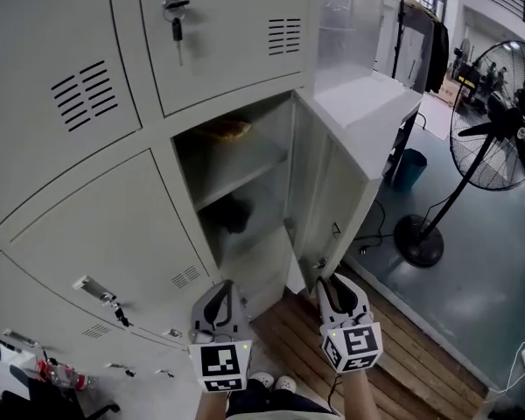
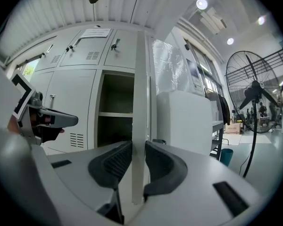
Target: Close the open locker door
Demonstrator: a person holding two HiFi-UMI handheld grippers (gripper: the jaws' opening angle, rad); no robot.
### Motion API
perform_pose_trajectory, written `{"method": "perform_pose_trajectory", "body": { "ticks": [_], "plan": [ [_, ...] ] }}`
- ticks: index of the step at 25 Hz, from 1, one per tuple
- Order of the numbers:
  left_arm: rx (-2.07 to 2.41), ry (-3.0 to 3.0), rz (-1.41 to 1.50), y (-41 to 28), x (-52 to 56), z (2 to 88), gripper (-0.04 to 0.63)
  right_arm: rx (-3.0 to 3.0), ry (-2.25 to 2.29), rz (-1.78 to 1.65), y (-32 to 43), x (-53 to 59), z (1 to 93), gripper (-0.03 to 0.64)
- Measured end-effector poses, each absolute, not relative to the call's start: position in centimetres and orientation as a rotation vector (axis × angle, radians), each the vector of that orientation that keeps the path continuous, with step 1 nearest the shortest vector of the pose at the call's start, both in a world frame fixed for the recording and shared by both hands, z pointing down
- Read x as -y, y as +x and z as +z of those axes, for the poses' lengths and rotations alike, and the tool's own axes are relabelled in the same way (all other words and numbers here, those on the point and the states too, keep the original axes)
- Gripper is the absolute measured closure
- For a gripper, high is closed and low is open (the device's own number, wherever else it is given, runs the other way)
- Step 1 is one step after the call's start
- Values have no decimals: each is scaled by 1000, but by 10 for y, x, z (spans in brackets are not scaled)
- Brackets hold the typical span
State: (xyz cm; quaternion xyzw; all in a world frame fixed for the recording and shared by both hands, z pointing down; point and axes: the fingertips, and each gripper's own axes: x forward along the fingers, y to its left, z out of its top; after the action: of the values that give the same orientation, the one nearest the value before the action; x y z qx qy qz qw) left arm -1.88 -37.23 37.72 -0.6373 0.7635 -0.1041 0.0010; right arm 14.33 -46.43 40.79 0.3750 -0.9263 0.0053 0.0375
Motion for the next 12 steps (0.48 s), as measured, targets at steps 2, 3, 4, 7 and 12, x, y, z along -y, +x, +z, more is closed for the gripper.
{"method": "perform_pose_trajectory", "body": {
  "ticks": [2,3,4,7,12],
  "plan": [
    [-2424,-1972,-332,-21,364,379,597,2859,1140,17,140,461,408,517],
    [-2437,-1957,-335,-23,360,379,597,2869,1133,18,139,460,408,517],
    [-2450,-1941,-338,-24,355,380,598,2879,1125,18,137,459,408,517],
    [-2486,-1899,-342,-29,343,380,597,2894,1107,7,130,455,407,517],
    [-2533,-1845,-343,-39,325,382,597,2904,1137,5,119,449,408,517]
  ]
}}
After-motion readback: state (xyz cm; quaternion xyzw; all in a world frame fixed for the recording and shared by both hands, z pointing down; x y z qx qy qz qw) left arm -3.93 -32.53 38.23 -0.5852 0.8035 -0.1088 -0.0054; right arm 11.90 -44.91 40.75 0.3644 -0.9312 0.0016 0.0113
